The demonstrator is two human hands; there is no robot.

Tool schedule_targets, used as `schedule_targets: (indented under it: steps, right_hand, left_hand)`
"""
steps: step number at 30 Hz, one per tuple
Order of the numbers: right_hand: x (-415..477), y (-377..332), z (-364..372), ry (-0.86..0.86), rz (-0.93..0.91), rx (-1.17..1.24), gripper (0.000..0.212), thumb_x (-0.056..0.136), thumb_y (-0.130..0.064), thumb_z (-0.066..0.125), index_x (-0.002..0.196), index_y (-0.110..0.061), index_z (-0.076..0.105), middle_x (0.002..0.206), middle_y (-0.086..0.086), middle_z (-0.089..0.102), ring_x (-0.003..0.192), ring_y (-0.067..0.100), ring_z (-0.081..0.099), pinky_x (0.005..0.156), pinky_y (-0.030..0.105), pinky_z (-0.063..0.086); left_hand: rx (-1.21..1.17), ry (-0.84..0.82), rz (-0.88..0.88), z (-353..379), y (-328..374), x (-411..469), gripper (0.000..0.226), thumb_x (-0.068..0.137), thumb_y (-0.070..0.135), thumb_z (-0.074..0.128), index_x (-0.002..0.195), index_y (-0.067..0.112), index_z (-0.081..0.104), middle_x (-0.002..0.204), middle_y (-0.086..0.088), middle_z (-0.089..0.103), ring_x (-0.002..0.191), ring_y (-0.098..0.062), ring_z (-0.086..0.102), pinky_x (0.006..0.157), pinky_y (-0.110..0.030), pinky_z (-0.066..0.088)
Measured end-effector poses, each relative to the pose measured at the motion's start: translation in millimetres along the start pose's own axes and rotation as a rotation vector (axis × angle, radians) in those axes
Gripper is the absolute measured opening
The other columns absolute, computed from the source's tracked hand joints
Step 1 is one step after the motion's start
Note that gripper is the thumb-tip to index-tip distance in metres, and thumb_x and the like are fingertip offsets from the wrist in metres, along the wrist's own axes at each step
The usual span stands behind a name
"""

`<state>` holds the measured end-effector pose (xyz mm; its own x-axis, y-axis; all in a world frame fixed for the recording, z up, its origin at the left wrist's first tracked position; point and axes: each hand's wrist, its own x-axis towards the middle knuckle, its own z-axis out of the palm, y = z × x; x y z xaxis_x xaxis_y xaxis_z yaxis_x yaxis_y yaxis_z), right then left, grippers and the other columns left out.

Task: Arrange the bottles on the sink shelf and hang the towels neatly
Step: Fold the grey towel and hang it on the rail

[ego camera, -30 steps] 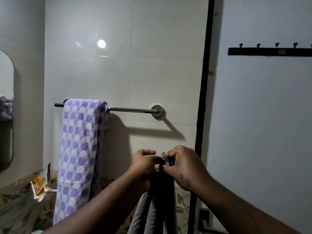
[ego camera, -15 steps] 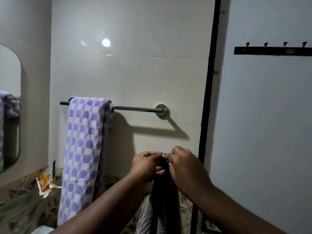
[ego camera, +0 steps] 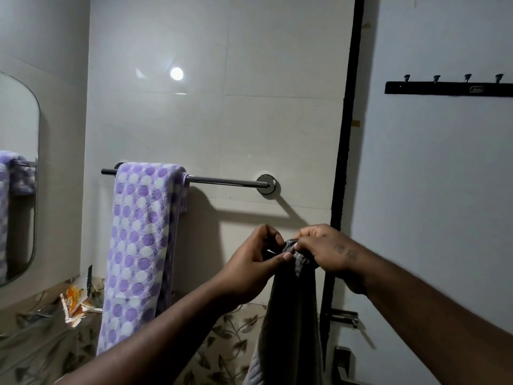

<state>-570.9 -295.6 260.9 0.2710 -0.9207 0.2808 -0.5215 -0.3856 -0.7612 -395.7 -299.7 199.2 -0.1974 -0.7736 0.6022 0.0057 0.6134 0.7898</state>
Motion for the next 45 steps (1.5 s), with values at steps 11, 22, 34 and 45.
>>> schedule_targets:
  steps: [11,22,34,45]
  right_hand:
    - [-1.7,-23.1,-19.4,0.062,-0.06,0.017,0.027,0.098,-0.016,0.047,0.081,-0.006,0.067,0.078,0.009,0.064,0.075,0.02,0.055,0.072,0.033,0.043]
    - [-2.1,-11.8,-25.0,0.255,0.054,0.284,0.023,0.1,-0.009,0.048,0.081,-0.012,0.061,0.072,0.011,0.06,0.063,0.021,0.054,0.054,0.025,0.041]
    - [-0.8,-24.4,-27.3,0.414,0.185,0.535,0.018,0.094,-0.011,0.051,0.079,-0.014,0.062,0.066,0.007,0.056,0.053,0.021,0.051,0.047,0.023,0.04]
    - [0.1,-27.8,-30.5,0.42,0.2,0.611,0.02,0.092,-0.013,0.054,0.073,-0.013,0.062,0.062,0.005,0.055,0.049,0.021,0.051,0.044,0.025,0.044]
  left_hand:
    - [-0.145,-0.051,0.053,11.5,-3.0,-4.1,0.014,0.092,0.017,0.074,0.089,0.011,0.062,0.081,-0.003,0.064,0.077,-0.016,0.059,0.068,-0.028,0.048]
    - [0.151,0.185,0.054,1.2,-12.6,-18.1,0.044,0.095,0.045,0.067,0.075,0.008,0.053,0.068,0.0,0.047,0.065,-0.014,0.041,0.058,-0.034,0.032]
    - [-0.216,-0.088,-0.163,2.0,-26.9,-38.0,0.016,0.092,0.022,0.076,0.087,0.008,0.069,0.081,-0.008,0.066,0.07,-0.014,0.059,0.063,-0.023,0.048]
    - [-0.268,-0.121,-0.181,-6.3,-26.2,-48.6,0.018,0.096,0.024,0.067,0.082,0.014,0.063,0.076,-0.002,0.059,0.068,-0.01,0.053,0.063,-0.021,0.042]
